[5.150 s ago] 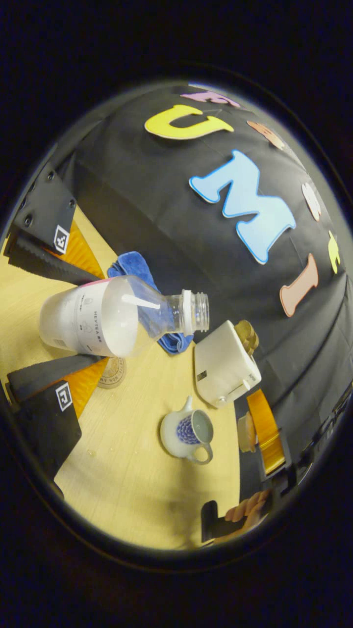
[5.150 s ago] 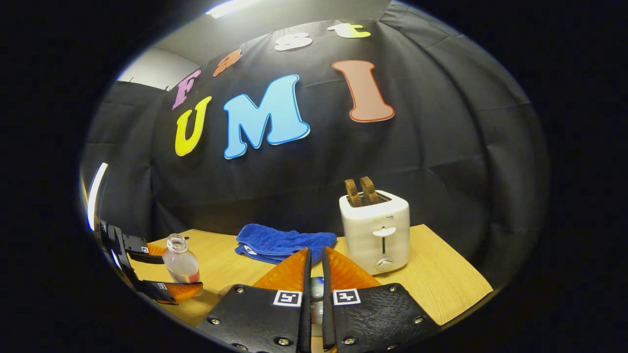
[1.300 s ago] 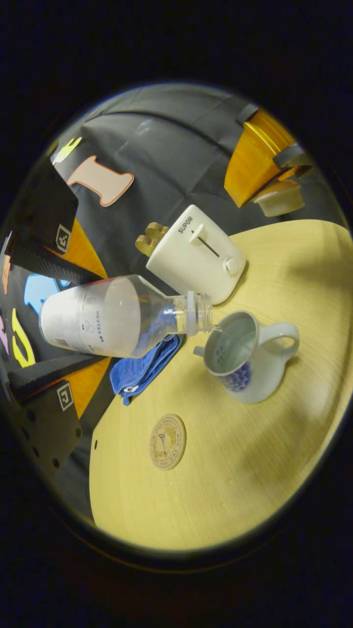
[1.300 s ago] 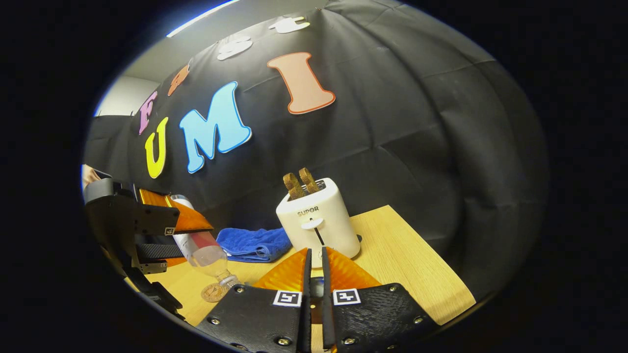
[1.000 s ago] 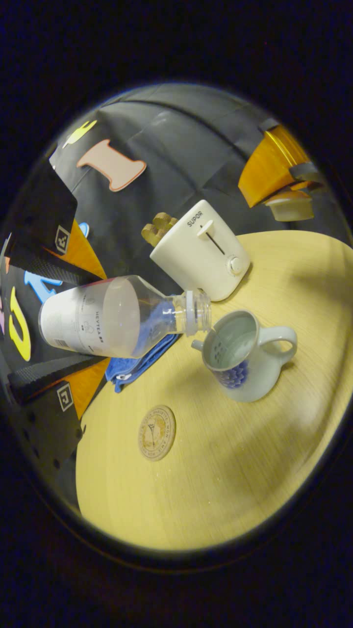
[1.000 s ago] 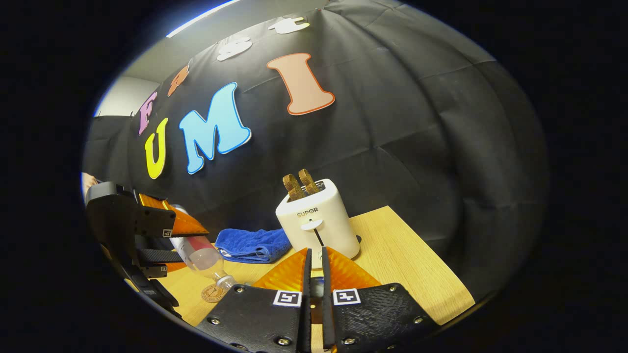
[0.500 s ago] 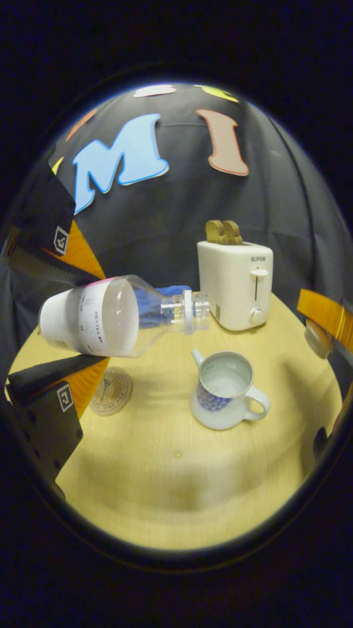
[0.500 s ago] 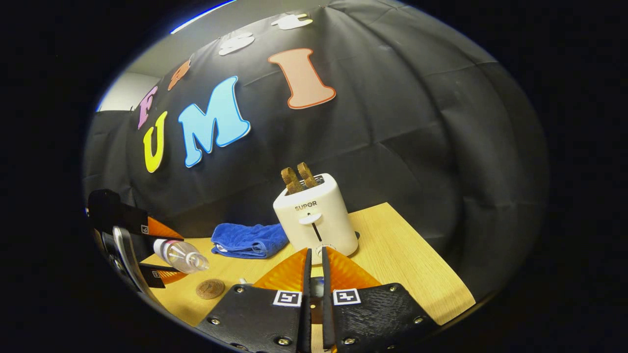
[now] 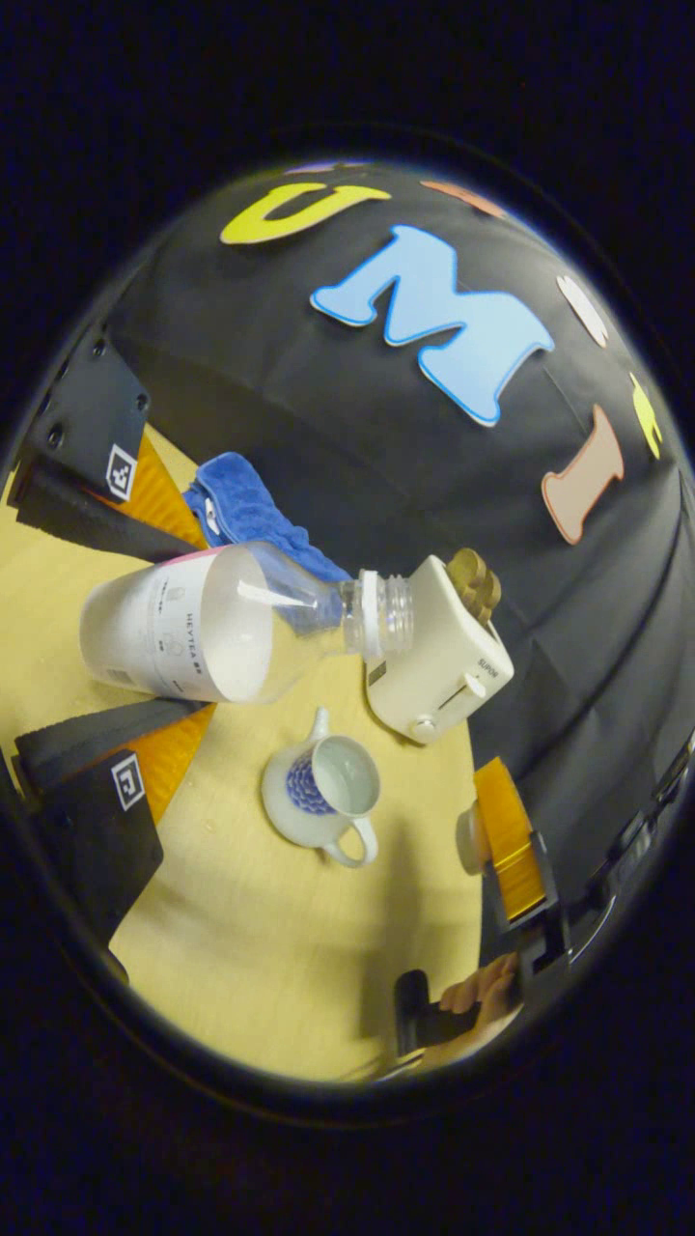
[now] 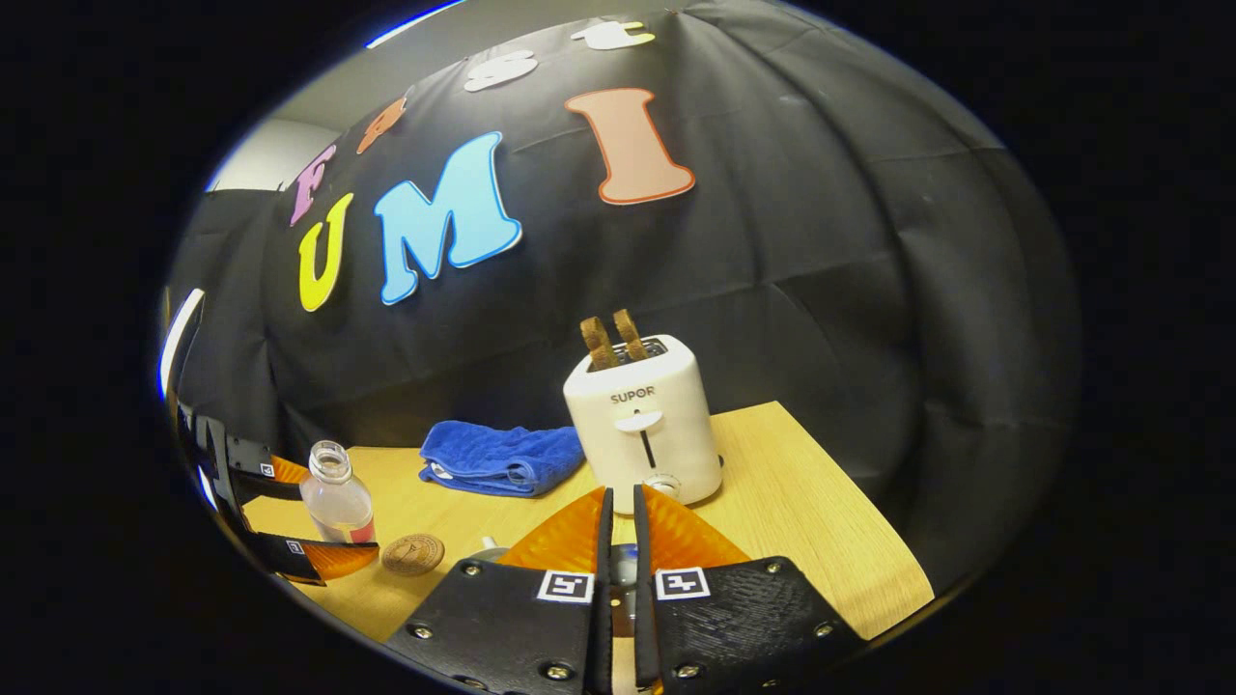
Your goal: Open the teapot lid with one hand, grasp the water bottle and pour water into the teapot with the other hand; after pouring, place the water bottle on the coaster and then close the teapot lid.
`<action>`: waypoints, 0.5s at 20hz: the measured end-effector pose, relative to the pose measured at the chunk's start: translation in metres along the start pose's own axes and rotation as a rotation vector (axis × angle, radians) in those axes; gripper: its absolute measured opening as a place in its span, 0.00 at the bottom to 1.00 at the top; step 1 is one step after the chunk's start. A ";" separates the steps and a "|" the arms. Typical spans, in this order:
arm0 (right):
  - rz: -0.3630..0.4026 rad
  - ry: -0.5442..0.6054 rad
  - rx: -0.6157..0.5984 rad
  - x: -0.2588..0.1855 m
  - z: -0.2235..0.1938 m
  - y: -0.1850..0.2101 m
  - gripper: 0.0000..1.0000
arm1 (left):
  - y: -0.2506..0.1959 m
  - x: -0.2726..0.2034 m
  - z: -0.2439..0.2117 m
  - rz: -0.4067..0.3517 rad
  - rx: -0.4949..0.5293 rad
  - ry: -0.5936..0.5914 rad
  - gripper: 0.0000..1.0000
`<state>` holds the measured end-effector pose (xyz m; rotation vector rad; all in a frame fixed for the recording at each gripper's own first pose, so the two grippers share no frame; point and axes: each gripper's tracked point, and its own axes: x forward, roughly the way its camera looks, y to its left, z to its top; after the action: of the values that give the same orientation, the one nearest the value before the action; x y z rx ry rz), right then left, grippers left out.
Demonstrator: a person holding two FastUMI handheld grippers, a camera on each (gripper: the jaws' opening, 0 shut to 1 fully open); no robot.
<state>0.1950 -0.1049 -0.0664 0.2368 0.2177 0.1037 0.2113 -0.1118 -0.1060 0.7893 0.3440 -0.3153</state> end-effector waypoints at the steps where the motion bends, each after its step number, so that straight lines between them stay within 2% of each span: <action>1: 0.007 -0.005 -0.017 0.000 0.003 0.006 0.09 | -0.004 0.000 0.001 -0.003 -0.064 -0.030 0.87; 3: 0.023 -0.009 -0.043 0.001 0.005 0.018 0.09 | -0.012 -0.002 0.002 -0.010 -0.192 -0.075 0.87; 10: 0.080 0.036 -0.080 0.013 -0.003 0.052 0.09 | -0.013 -0.017 0.010 0.041 -0.509 -0.201 0.87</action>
<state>0.2034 -0.0524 -0.0594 0.1642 0.2396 0.1953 0.1924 -0.1253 -0.1005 0.2605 0.2040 -0.2507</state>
